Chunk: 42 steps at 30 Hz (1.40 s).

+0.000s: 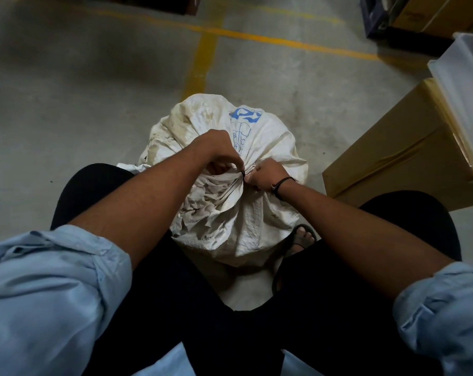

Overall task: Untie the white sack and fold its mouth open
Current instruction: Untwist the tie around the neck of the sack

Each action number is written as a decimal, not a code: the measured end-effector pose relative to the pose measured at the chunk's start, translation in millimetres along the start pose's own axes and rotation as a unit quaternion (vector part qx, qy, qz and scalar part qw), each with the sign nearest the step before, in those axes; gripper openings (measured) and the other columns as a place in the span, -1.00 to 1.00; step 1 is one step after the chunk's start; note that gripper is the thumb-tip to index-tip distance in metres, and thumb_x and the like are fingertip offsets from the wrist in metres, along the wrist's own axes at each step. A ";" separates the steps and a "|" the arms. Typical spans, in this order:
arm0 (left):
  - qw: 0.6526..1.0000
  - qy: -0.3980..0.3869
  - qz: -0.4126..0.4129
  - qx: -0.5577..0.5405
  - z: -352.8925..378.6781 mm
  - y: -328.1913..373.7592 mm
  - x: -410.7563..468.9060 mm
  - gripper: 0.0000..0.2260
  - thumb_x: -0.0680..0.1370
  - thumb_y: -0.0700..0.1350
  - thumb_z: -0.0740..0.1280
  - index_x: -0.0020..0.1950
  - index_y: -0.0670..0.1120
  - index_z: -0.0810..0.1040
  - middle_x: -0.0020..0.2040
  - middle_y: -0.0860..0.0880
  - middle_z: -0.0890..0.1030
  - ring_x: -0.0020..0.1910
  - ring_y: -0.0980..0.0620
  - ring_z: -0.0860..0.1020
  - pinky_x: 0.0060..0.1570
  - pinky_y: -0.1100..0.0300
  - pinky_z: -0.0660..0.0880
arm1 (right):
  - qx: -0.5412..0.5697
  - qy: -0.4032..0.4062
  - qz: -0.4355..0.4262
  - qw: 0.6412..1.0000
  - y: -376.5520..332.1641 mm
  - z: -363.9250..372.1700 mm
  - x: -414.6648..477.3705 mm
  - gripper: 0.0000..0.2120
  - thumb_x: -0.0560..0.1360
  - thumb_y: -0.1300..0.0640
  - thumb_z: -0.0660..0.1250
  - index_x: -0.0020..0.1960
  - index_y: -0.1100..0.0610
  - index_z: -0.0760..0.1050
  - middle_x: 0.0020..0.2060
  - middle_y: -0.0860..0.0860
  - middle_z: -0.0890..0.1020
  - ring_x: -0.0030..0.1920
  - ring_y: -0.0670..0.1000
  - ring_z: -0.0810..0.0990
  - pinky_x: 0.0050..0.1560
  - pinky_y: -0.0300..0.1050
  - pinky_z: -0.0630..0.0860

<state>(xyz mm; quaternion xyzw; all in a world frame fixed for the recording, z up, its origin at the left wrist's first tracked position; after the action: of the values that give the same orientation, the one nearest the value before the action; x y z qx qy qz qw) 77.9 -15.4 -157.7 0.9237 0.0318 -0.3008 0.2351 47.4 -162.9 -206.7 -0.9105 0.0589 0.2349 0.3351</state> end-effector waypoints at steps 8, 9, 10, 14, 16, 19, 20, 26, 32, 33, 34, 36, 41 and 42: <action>1.000 -0.005 0.009 0.025 0.3 9.5 0.7 -0.71 0.32 0.01 0.58 -0.17 -0.17 0.63 -0.45 -0.05 0.67 -0.48 0.01 0.67 -0.40 0.14 0.65 | -0.021 -0.011 -0.012 1.000 -4.4 -0.6 1.5 -0.81 0.41 0.14 0.42 -0.30 0.18 0.48 -0.28 0.15 0.57 -0.23 0.13 0.55 -0.25 -0.07 0.45; 1.000 -0.005 0.011 0.023 0.4 10.5 1.5 -0.71 0.33 0.00 0.57 -0.17 -0.18 0.63 -0.44 -0.05 0.68 -0.47 0.00 0.68 -0.40 0.13 0.65 | -0.022 -0.010 -0.012 1.000 -3.9 -0.9 1.6 -0.81 0.41 0.14 0.41 -0.31 0.17 0.46 -0.29 0.14 0.56 -0.24 0.11 0.53 -0.26 -0.10 0.43; 1.000 -0.004 0.013 0.020 0.3 11.5 2.2 -0.72 0.33 -0.01 0.57 -0.17 -0.18 0.62 -0.44 -0.05 0.67 -0.47 0.00 0.68 -0.39 0.12 0.66 | -0.020 -0.008 -0.010 1.000 -2.7 -1.5 2.2 -0.83 0.40 0.15 0.42 -0.30 0.20 0.50 -0.30 0.14 0.57 -0.25 0.10 0.54 -0.29 -0.11 0.43; 1.000 -0.015 0.003 0.005 -1.8 6.8 8.0 -0.73 0.37 0.00 0.56 -0.19 -0.17 0.61 -0.51 0.00 0.63 -0.50 0.02 0.64 -0.38 0.14 0.64 | 0.018 -0.029 0.000 0.999 -1.0 -7.5 3.2 -0.80 0.35 0.17 0.47 -0.17 0.32 0.63 -0.27 0.19 0.69 -0.22 0.16 0.70 -0.20 0.02 0.62; 0.998 -0.051 -0.016 -0.039 1.8 -0.7 12.1 -0.75 0.40 -0.06 0.56 -0.18 -0.22 0.61 -0.49 -0.04 0.64 -0.44 -0.05 0.65 -0.25 0.06 0.68 | 0.044 -0.057 0.014 0.997 -1.6 -8.6 3.0 -0.83 0.38 0.16 0.46 -0.21 0.29 0.62 -0.33 0.13 0.68 -0.31 0.08 0.68 -0.30 -0.11 0.57; 0.994 -0.076 -0.032 -0.074 4.9 -8.9 15.7 -0.77 0.43 -0.09 0.55 -0.18 -0.24 0.61 -0.41 -0.09 0.65 -0.38 -0.06 0.64 -0.30 0.11 0.65 | 0.125 -0.051 0.045 0.990 -2.2 -16.5 1.2 -0.80 0.37 0.22 0.41 -0.10 0.36 0.65 -0.35 0.11 0.60 -0.48 -0.02 0.47 -0.49 -0.24 0.32; 0.993 -0.077 -0.035 -0.079 5.1 -10.6 16.4 -0.76 0.43 -0.09 0.55 -0.18 -0.24 0.61 -0.42 -0.08 0.65 -0.37 -0.05 0.64 -0.33 0.13 0.63 | 0.148 -0.049 0.041 0.987 -2.9 -19.1 1.2 -0.79 0.36 0.25 0.39 -0.08 0.38 0.65 -0.34 0.16 0.60 -0.47 -0.02 0.44 -0.48 -0.22 0.29; 0.993 -0.066 -0.035 -0.093 4.8 -15.3 17.0 -0.77 0.38 -0.08 0.56 -0.22 -0.23 0.64 -0.46 -0.06 0.66 -0.47 0.01 0.64 -0.44 0.19 0.57 | 0.179 -0.031 -0.023 0.983 -6.1 -12.7 -1.0 -0.84 0.38 0.39 0.38 -0.24 0.17 0.63 -0.32 0.15 0.65 -0.44 -0.04 0.53 -0.39 -0.16 0.44; 0.993 -0.064 -0.026 -0.092 2.2 -13.7 16.3 -0.77 0.37 -0.09 0.57 -0.22 -0.25 0.65 -0.44 -0.09 0.67 -0.44 -0.02 0.65 -0.40 0.17 0.59 | 0.185 0.021 -0.071 0.980 -4.0 -3.3 -10.0 -0.86 0.35 0.22 0.59 -0.18 0.15 0.63 -0.42 -0.05 0.59 -0.36 -0.07 0.55 -0.33 -0.15 0.54; 0.994 -0.064 -0.024 -0.091 2.2 -13.3 16.2 -0.76 0.37 -0.09 0.57 -0.22 -0.25 0.65 -0.43 -0.09 0.67 -0.43 -0.04 0.66 -0.38 0.15 0.61 | 0.190 0.039 -0.079 0.978 -3.2 -2.3 -12.1 -0.85 0.34 0.22 0.59 -0.17 0.17 0.64 -0.42 -0.07 0.59 -0.37 -0.10 0.54 -0.33 -0.17 0.52; 0.994 -0.062 -0.023 -0.089 2.2 -12.7 15.8 -0.76 0.36 -0.10 0.57 -0.21 -0.26 0.65 -0.44 -0.10 0.67 -0.42 -0.05 0.66 -0.37 0.14 0.62 | 0.196 0.053 -0.088 0.975 -2.3 -1.0 -13.1 -0.85 0.34 0.22 0.60 -0.17 0.19 0.65 -0.41 -0.06 0.60 -0.38 -0.13 0.54 -0.34 -0.20 0.51; 0.995 -0.055 -0.018 -0.079 1.5 -10.6 16.1 -0.77 0.36 -0.10 0.57 -0.21 -0.25 0.65 -0.46 -0.09 0.66 -0.46 -0.03 0.65 -0.40 0.15 0.61 | 0.208 0.074 -0.099 0.970 -0.7 0.1 -14.4 -0.85 0.32 0.25 0.60 -0.16 0.22 0.68 -0.38 -0.04 0.64 -0.38 -0.16 0.54 -0.33 -0.25 0.50; 0.997 -0.046 -0.011 -0.061 0.7 -10.0 15.2 -0.77 0.37 -0.10 0.58 -0.25 -0.23 0.64 -0.47 -0.08 0.65 -0.53 0.00 0.63 -0.50 0.20 0.57 | 0.250 0.056 -0.070 0.964 0.0 0.9 -19.1 -0.81 0.34 0.27 0.59 -0.09 0.30 0.68 -0.31 0.06 0.65 -0.35 -0.14 0.55 -0.39 -0.35 0.48; 0.997 -0.046 -0.009 -0.060 1.0 -10.7 15.0 -0.77 0.37 -0.10 0.58 -0.26 -0.23 0.64 -0.47 -0.08 0.65 -0.52 -0.01 0.63 -0.48 0.19 0.59 | 0.259 0.047 -0.063 0.963 0.4 2.4 -19.5 -0.79 0.35 0.27 0.59 -0.07 0.31 0.67 -0.32 0.06 0.63 -0.37 -0.14 0.54 -0.42 -0.35 0.46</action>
<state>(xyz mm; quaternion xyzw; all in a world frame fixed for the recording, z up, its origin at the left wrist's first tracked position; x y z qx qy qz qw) 87.4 -7.6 -171.4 0.8928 0.0475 -0.3428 0.2884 29.1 -162.7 -199.4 -0.8044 0.0765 0.1467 0.5705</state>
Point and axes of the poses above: each hand's wrist, its own x-axis towards the middle knuckle, its own z-axis out of the palm, y = z × x, the point moved 7 cm from there along x, towards the middle knuckle
